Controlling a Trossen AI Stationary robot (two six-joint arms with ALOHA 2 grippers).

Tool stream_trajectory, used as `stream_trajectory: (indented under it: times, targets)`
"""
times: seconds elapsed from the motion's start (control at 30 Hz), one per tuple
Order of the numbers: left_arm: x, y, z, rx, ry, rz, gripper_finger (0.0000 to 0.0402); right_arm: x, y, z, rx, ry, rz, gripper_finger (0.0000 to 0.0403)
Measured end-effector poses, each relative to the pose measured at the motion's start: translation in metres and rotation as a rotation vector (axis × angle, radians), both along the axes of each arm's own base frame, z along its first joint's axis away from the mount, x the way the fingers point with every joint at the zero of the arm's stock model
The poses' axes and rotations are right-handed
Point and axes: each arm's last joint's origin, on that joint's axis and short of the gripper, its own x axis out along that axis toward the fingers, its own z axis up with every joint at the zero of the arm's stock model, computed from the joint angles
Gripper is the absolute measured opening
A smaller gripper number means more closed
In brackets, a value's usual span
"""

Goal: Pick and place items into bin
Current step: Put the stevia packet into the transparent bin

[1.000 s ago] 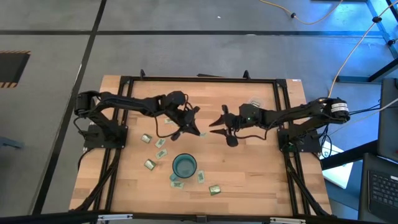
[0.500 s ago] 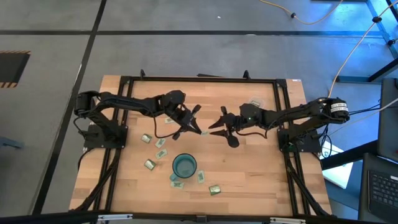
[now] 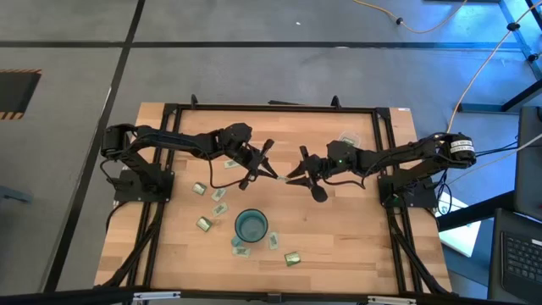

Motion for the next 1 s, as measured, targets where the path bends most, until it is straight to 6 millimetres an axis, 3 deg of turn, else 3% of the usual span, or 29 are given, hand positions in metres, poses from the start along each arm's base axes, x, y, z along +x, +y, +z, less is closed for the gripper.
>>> stream_trajectory:
  times: [0.17, 0.43, 0.53, 0.73, 0.83, 1.0]
  targets:
    - [0.000, 0.000, 0.000, -0.002, 0.002, 0.001, 0.0004, 0.000, 0.000, 0.000, 0.000, 0.000, 0.000, 0.0013]
    - [-0.004, 0.004, -0.009, -0.101, 0.141, 0.062, 0.0072, -0.011, -0.009, 0.005, 0.052, 0.091, -0.066, 0.0005]
    - [-0.007, 0.010, -0.016, -0.095, 0.229, 0.196, 0.0095, -0.027, -0.018, 0.012, 0.050, 0.193, -0.224, 0.0004]
    - [-0.018, 0.026, -0.030, -0.032, 0.412, 0.571, 0.0113, -0.076, -0.042, 0.035, 0.063, 0.556, -0.706, 0.0004]
    - [-0.023, 0.033, -0.034, -0.068, 0.475, 0.643, 0.0113, -0.098, -0.054, 0.042, 0.116, 0.719, -0.877, 0.0004]
    - [-0.030, 0.040, -0.039, -0.137, 0.555, 0.690, 0.0107, -0.120, -0.074, 0.032, 0.193, 0.918, -1.032, 0.0004]
